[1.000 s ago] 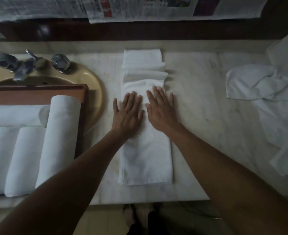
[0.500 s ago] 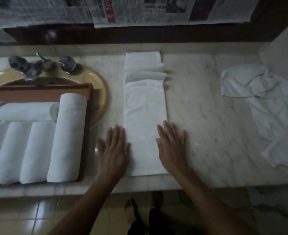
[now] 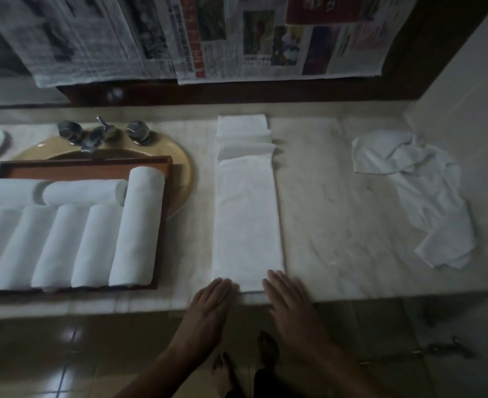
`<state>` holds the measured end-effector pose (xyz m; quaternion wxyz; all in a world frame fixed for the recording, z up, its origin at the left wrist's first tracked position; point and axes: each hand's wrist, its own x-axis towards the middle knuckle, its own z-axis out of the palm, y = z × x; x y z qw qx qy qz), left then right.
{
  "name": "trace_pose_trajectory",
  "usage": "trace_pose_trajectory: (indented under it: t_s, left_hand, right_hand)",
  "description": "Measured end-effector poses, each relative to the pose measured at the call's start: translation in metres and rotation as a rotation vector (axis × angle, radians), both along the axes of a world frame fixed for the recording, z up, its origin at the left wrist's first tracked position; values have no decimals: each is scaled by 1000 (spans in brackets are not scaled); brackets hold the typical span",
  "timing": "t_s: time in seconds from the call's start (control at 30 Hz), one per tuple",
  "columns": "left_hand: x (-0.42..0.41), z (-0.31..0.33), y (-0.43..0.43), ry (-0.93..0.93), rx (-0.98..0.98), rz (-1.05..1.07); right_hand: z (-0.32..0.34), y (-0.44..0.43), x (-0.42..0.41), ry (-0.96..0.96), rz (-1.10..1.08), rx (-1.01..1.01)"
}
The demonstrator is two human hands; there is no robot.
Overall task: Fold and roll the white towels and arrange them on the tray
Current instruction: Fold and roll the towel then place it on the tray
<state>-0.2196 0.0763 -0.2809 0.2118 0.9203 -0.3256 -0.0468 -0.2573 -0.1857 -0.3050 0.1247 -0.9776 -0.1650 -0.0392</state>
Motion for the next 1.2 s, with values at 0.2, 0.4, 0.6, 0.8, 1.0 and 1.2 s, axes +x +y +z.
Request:
trace_pose_trajectory:
  t_s: [0.2, 0.4, 0.6, 0.8, 1.0, 1.2]
  left_hand:
    - [11, 22, 9, 26, 1, -93]
    - [18, 25, 20, 23, 11, -118]
    - [16, 47, 11, 159, -99, 174]
    - [31, 56, 4, 411, -144, 446]
    - [48, 57, 0, 532, -101, 538]
    - [38, 53, -18, 235, -39, 422]
  right_hand:
    - [1, -12, -2, -127, 30, 94]
    - [14, -22, 3, -128, 64, 128]
    - [31, -26, 12, 47, -80, 211]
    - [53, -19, 23, 257, -301, 312]
    - [56, -9, 33, 308, -406, 270]
    - [59, 8, 32, 185, -175, 245]
